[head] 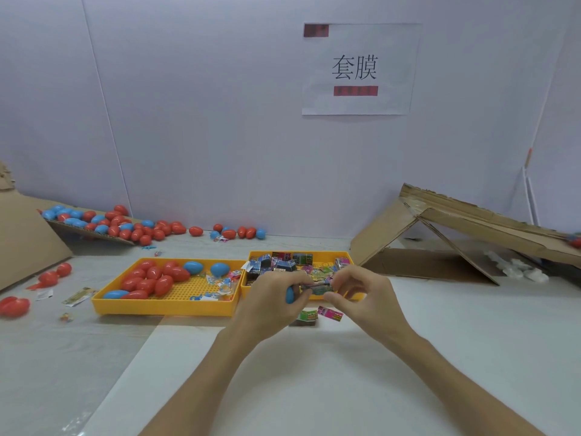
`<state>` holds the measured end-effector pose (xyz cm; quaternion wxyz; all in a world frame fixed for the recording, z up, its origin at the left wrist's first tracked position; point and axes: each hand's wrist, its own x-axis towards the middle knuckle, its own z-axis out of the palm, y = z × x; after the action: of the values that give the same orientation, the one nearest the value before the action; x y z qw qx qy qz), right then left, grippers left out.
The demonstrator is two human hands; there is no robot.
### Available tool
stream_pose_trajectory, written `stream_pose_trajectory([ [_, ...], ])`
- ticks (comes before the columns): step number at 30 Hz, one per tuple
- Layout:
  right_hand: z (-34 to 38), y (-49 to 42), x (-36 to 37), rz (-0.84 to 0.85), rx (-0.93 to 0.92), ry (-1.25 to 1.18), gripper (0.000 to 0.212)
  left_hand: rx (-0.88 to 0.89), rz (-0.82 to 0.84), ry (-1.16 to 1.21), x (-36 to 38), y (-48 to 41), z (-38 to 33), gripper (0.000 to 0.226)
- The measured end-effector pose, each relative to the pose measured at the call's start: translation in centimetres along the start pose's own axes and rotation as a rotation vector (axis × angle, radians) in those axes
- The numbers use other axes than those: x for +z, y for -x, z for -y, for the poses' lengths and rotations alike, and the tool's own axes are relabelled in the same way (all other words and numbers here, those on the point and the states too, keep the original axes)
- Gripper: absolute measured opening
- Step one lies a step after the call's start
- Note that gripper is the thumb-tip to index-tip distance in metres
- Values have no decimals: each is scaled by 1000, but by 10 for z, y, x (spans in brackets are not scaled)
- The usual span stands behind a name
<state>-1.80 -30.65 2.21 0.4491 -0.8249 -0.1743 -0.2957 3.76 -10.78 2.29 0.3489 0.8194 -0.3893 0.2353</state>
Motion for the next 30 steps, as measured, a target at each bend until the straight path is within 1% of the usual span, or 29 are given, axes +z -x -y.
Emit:
stream_pose_trajectory([
  [5,-2,0,0,-53,-51,25,17,49,-59,6,4,1,-11,19],
  [11,-2,0,0,-118,-82,50,19,52,-88,17,5,1,-16,15],
  [16,-3,1,4,-146,-90,96,19,29,-81,31,8,1,-15,9],
  [20,-3,2,6,-188,-66,119,25,2,-69,42,12,1,-14,8],
  [25,-5,4,8,-215,-80,213,29,-3,-43,82,14,1,-16,10],
  [30,-7,4,10,-239,-90,251,27,0,-47,82,14,-1,-15,1],
])
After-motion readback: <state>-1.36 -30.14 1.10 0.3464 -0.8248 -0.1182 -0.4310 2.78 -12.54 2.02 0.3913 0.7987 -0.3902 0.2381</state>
